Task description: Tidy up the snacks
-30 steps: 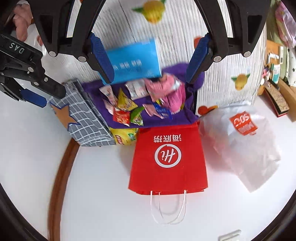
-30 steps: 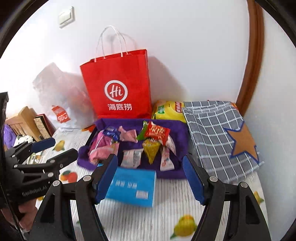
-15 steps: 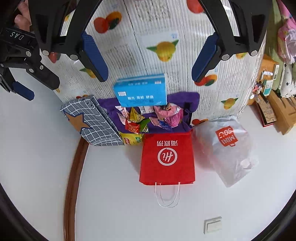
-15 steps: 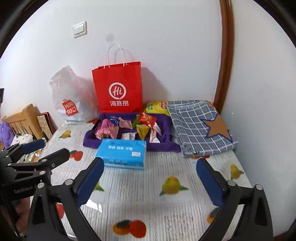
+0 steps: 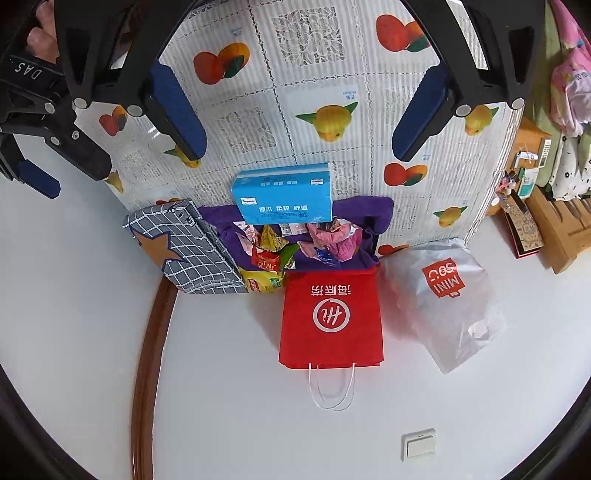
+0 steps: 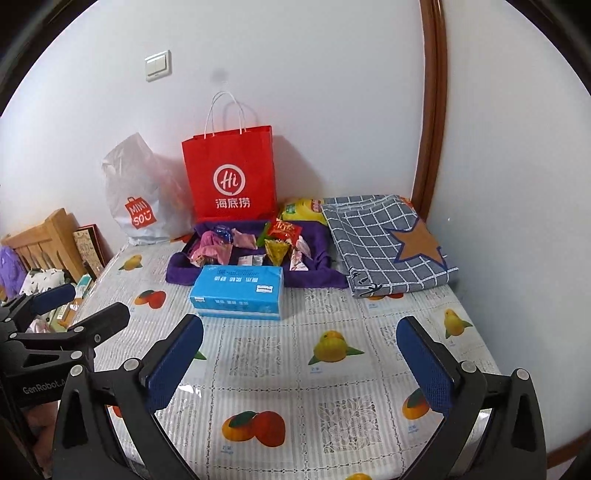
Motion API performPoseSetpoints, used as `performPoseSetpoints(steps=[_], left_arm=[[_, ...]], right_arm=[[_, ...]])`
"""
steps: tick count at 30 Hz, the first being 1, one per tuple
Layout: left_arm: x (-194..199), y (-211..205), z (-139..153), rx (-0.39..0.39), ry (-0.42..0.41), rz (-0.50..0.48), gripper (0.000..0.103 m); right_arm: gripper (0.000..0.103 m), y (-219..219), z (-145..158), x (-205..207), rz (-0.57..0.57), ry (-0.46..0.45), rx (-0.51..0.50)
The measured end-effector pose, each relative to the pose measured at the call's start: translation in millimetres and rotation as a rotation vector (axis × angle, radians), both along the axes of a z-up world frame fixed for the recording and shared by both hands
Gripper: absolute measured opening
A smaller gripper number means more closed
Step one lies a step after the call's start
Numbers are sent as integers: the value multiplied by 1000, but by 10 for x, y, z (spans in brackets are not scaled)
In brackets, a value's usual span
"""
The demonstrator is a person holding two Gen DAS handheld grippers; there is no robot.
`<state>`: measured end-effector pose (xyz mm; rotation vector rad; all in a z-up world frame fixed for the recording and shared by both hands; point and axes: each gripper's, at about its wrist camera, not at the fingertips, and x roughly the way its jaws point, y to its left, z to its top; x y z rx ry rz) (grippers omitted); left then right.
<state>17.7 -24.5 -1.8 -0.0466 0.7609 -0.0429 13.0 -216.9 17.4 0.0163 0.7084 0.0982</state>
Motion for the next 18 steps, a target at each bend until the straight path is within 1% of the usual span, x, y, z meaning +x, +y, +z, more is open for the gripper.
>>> performPoseSetpoints(steps=[18], left_arm=[[-45,-74,12,2,7,-14,102]], right_arm=[[103,34,34,-77,-8,-13,-24]])
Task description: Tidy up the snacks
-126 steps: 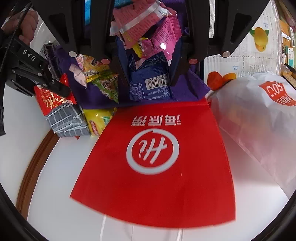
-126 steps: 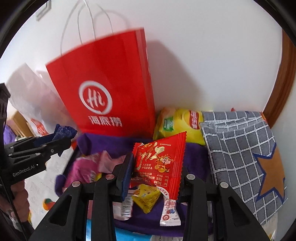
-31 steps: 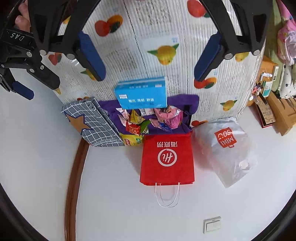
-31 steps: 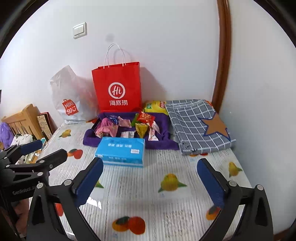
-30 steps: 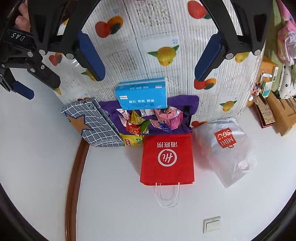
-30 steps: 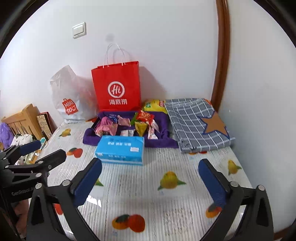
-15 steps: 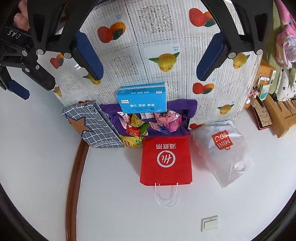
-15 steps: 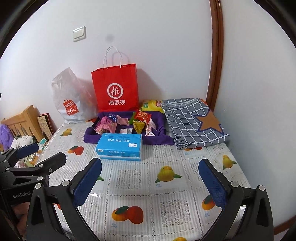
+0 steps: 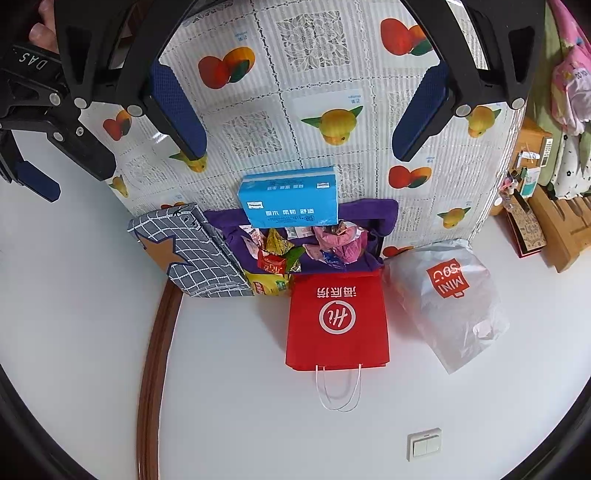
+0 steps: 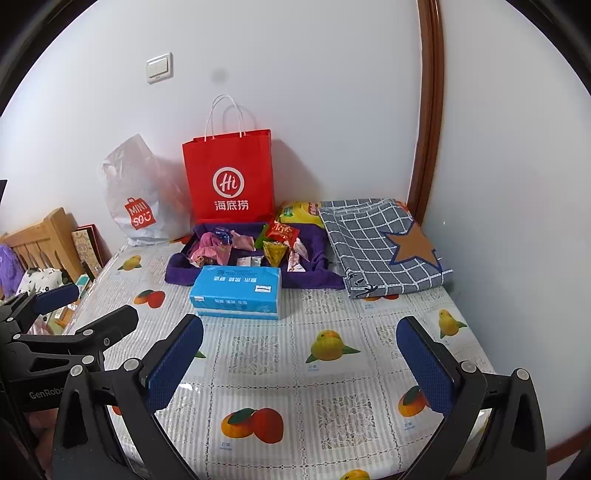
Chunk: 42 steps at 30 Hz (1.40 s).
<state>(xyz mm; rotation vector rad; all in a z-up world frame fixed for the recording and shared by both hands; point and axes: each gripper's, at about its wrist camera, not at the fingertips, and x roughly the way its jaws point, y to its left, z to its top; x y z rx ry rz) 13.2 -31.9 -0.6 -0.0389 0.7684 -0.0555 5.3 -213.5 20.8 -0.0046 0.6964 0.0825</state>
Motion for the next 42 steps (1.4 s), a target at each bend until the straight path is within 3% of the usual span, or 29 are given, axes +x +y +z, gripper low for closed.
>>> performPoseSetpoints(steps=[42], left_arm=[[-37,-10,18,7,-5,7,102]], right_arm=[[103,-20,37,-41,-2,-9,7]])
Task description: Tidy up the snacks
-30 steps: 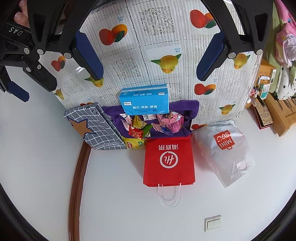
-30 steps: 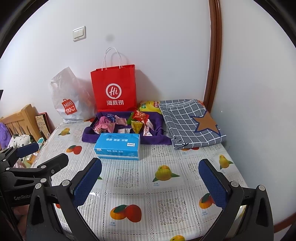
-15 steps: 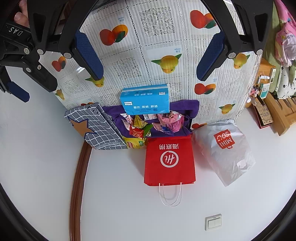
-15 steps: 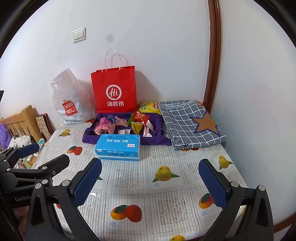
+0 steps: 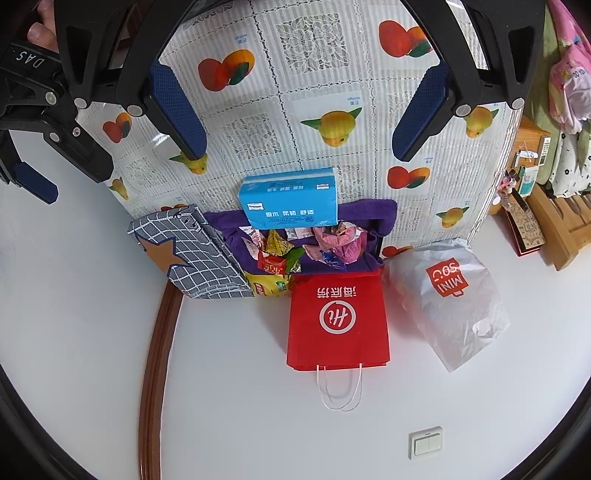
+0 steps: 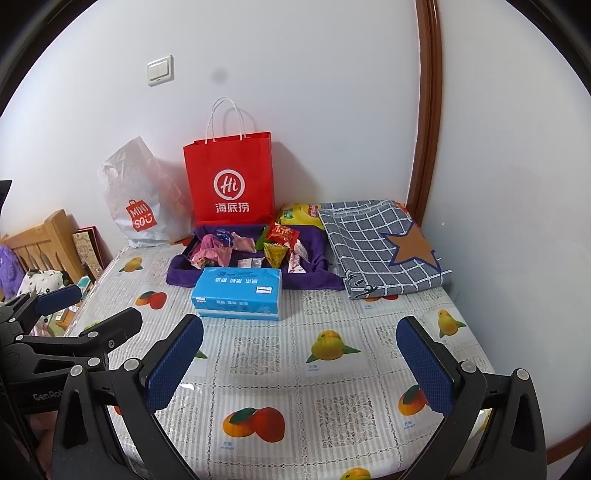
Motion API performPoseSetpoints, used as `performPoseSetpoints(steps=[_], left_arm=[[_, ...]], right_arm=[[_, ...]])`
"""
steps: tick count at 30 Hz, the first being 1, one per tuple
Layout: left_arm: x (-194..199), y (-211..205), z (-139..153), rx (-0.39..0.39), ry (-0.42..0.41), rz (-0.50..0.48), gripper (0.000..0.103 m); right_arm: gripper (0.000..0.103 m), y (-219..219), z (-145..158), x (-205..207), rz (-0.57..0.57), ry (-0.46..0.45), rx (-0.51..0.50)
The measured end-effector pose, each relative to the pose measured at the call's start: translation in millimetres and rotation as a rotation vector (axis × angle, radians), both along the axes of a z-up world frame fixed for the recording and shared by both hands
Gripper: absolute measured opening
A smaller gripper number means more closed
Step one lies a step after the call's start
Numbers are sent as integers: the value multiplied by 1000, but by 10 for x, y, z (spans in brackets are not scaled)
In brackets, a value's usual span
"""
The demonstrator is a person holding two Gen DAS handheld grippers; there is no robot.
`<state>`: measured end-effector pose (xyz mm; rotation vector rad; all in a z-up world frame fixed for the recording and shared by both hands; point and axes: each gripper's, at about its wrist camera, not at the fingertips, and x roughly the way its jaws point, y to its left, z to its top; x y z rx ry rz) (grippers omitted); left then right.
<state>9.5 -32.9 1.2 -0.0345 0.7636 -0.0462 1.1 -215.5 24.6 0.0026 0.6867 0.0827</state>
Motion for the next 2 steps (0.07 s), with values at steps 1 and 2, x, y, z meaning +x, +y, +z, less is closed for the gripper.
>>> performPoseSetpoints(steps=[1,2], left_arm=[[-2,9,3,-2,-2,1,102],[-6,17,4,-5,-3,2,102]], right_arm=[[103,0,3,-3,0,-1,-1],[103,-3,4,-5,0,-2,0]])
